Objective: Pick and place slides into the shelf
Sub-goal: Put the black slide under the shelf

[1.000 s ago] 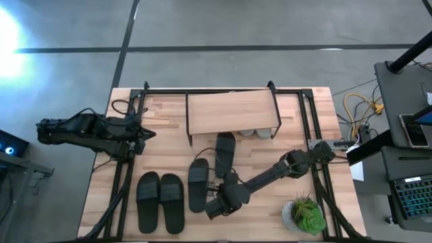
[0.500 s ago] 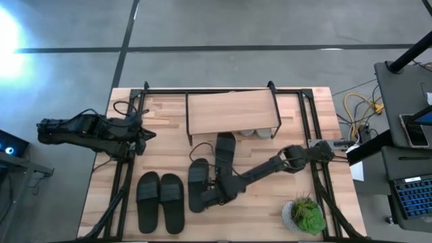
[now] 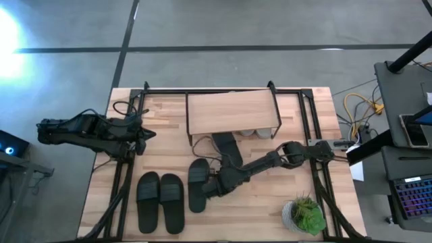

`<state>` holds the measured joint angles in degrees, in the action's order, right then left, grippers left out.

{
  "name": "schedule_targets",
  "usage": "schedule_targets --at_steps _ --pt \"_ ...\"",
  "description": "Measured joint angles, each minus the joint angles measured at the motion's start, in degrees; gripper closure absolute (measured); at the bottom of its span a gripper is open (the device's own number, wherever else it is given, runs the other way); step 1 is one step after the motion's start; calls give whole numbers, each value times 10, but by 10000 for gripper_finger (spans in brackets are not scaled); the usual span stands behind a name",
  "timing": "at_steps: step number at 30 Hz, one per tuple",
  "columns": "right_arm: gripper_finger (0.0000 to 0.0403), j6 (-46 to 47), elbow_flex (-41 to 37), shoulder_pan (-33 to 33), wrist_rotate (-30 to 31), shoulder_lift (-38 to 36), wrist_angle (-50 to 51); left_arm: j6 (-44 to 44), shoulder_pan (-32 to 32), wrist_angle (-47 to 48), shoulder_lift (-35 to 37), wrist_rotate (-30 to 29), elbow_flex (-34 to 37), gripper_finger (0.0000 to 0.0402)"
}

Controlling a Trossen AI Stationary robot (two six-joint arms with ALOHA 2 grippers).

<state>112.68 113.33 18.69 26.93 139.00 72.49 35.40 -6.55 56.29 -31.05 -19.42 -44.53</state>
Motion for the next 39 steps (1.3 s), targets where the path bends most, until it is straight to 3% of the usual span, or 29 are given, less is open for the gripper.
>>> schedule_targets --at_steps 12,18,26,32,39 --pt "394 -144 4 -69 57 -3 -41 -1 0 0 1 -4 0 402" --pt "394 -171 26 -48 51 -33 -39 3 0 0 1 -4 0 402" --pt "394 -62 -8 24 -33 -77 -2 3 0 0 0 -4 0 402" --pt "394 115 -104 48 -93 -115 20 2 0 0 0 -4 0 402" --pt "394 64 -213 16 -96 -166 -13 2 0 -2 0 -4 0 402"
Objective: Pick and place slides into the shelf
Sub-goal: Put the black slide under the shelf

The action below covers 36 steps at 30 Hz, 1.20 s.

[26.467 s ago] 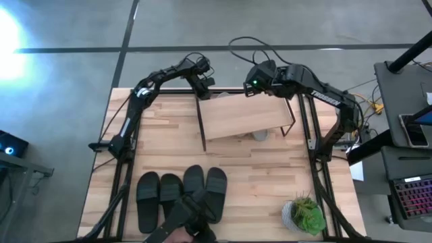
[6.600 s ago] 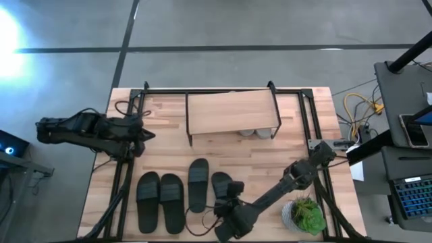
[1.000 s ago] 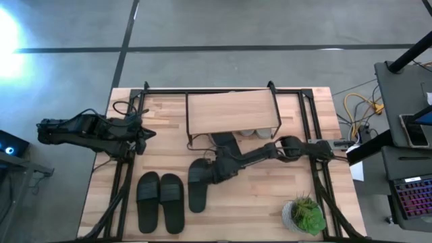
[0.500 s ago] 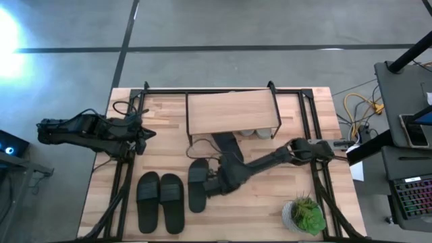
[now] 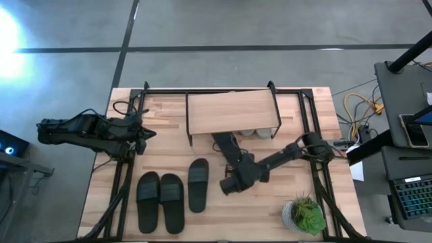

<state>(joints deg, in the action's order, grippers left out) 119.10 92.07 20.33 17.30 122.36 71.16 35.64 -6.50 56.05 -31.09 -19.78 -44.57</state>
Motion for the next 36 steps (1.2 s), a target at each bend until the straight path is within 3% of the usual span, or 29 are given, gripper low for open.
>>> schedule_targets --at_steps 6,16,20,36 --pt "394 -113 -74 -39 -21 -16 -156 0 0 0 1 0 0 402" --pt "394 -153 -75 -50 -3 -16 -94 1 0 0 0 -2 0 402" --pt "394 -176 -76 -57 0 -15 -112 1 0 0 -1 -5 0 402" --pt "394 -279 -67 -112 109 -15 -175 2 0 0 -6 -6 0 402"
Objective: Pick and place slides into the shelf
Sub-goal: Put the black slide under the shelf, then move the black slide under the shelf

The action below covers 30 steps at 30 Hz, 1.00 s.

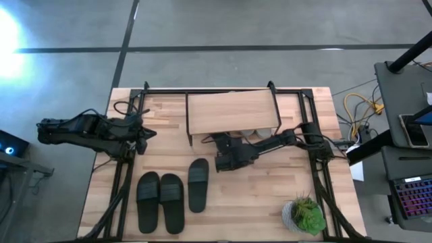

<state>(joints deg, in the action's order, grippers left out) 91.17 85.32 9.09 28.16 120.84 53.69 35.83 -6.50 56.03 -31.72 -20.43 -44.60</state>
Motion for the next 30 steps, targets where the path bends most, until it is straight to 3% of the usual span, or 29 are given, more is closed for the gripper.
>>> schedule_targets --at_steps 7,16,19,25,30 --pt "394 -40 24 5 1 0 28 14 0 1 -1 0 0 402" --pt "394 -23 98 92 10 -13 83 14 0 3 0 2 0 402" --pt "394 -7 123 121 -19 -14 52 13 0 2 0 2 0 402" --pt "394 -9 152 148 -41 -5 -118 13 0 0 -1 2 0 402" --pt "394 -14 196 139 -29 44 -132 9 0 1 0 2 0 402"
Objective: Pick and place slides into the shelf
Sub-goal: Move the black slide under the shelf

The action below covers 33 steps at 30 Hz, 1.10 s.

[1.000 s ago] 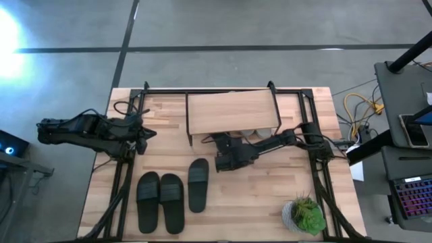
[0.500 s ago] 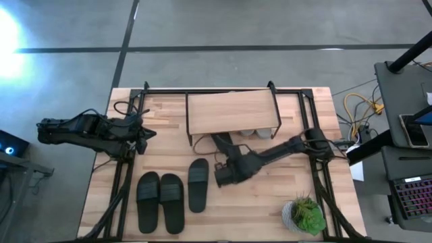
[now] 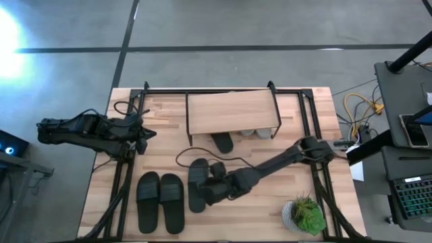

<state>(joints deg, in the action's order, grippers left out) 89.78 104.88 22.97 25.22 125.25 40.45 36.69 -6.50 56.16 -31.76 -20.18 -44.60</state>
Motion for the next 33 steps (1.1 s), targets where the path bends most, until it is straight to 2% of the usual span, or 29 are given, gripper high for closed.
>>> schedule_targets --at_steps 7,13,17,22,27,33 --pt "394 -10 117 0 -10 90 3 0 0 5 6 3 0 402" --pt "394 -11 219 0 -25 156 69 0 0 19 16 28 0 402" --pt "394 -34 270 7 -32 170 89 -2 -1 38 27 67 3 402" --pt "387 -41 303 25 -35 167 147 -10 0 20 50 75 21 402" --pt "328 -6 300 41 -84 165 138 -10 0 -1 71 90 41 402" --pt "246 45 300 66 -87 171 129 -10 0 -2 82 92 45 402"
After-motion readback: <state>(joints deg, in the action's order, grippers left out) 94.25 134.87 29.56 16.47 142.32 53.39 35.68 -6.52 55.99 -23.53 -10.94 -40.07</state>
